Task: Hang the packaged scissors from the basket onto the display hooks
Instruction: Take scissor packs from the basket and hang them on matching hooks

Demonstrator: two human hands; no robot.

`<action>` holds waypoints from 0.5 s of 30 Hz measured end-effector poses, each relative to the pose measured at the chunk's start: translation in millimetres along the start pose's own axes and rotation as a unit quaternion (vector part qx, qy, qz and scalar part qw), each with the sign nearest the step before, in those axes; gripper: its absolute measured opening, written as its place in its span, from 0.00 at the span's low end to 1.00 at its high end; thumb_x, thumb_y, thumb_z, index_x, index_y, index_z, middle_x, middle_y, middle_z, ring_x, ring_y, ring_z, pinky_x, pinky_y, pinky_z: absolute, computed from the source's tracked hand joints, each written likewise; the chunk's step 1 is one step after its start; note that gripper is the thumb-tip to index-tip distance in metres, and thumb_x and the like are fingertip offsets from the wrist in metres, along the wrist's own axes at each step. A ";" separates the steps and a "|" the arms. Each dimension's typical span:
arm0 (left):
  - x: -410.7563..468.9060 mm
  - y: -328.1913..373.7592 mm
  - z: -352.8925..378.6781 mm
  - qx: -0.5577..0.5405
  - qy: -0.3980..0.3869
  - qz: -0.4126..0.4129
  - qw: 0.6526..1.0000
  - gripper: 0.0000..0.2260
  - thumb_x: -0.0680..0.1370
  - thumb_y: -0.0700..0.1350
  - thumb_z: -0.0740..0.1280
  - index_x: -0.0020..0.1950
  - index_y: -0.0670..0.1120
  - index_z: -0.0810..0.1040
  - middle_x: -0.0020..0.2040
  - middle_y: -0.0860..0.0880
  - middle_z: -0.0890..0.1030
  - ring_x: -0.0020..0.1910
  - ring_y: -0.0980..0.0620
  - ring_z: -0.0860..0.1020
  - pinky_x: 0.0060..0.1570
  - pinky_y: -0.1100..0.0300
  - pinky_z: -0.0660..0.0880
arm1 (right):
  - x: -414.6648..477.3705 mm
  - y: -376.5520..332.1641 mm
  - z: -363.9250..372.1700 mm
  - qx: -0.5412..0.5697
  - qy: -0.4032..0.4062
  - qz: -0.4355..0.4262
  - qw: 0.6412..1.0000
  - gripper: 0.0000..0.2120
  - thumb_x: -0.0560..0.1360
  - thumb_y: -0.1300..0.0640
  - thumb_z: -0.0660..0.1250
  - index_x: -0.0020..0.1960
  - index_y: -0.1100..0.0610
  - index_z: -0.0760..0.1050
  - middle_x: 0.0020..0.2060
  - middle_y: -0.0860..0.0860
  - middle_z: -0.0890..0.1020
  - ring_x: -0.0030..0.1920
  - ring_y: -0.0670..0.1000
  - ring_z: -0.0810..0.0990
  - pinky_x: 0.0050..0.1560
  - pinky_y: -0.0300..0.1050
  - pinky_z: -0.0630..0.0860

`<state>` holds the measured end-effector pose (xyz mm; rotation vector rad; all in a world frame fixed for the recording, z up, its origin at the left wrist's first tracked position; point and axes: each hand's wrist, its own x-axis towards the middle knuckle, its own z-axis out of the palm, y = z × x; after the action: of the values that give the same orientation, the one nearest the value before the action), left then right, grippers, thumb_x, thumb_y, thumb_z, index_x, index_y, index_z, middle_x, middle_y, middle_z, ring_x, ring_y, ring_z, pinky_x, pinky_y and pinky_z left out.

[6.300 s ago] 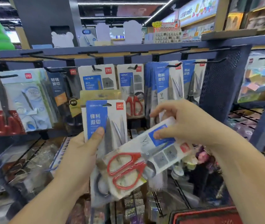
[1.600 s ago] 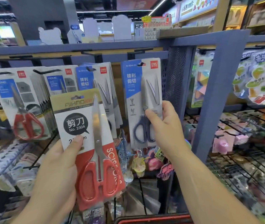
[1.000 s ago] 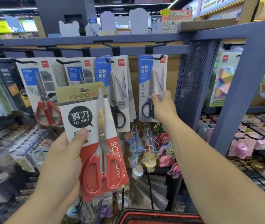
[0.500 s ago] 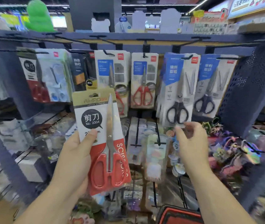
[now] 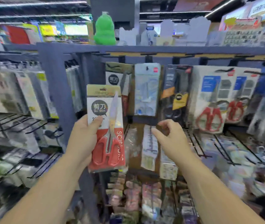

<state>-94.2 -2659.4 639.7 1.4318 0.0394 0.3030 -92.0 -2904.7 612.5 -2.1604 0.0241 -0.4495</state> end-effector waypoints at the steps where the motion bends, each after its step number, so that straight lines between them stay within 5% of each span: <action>1: 12.7 5.4 -7.5 0.004 -0.009 0.005 1.000 0.08 0.86 0.42 0.65 0.56 0.46 0.84 0.50 0.45 0.89 0.45 0.45 0.86 0.50 0.47 0.82 | 5.2 -6.7 11.4 0.007 -0.007 0.008 1.000 0.11 0.81 0.45 0.68 0.60 0.47 0.73 0.58 0.48 0.73 0.54 0.48 0.75 0.54 0.46 0.70; 15: 65.8 22.8 -4.8 -0.061 -0.082 0.029 0.994 0.07 0.86 0.44 0.65 0.60 0.45 0.81 0.51 0.44 0.89 0.46 0.44 0.88 0.41 0.51 0.85 | 51.1 43.3 93.0 -0.126 -0.065 -0.003 0.990 0.06 0.79 0.49 0.72 0.52 0.47 0.75 0.54 0.48 0.74 0.63 0.55 0.73 0.54 0.46 0.67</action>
<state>-36.1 -2637.2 671.4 1.3335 -0.1529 0.2313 -7.5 -2866.7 545.0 -2.4352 0.0024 -0.3218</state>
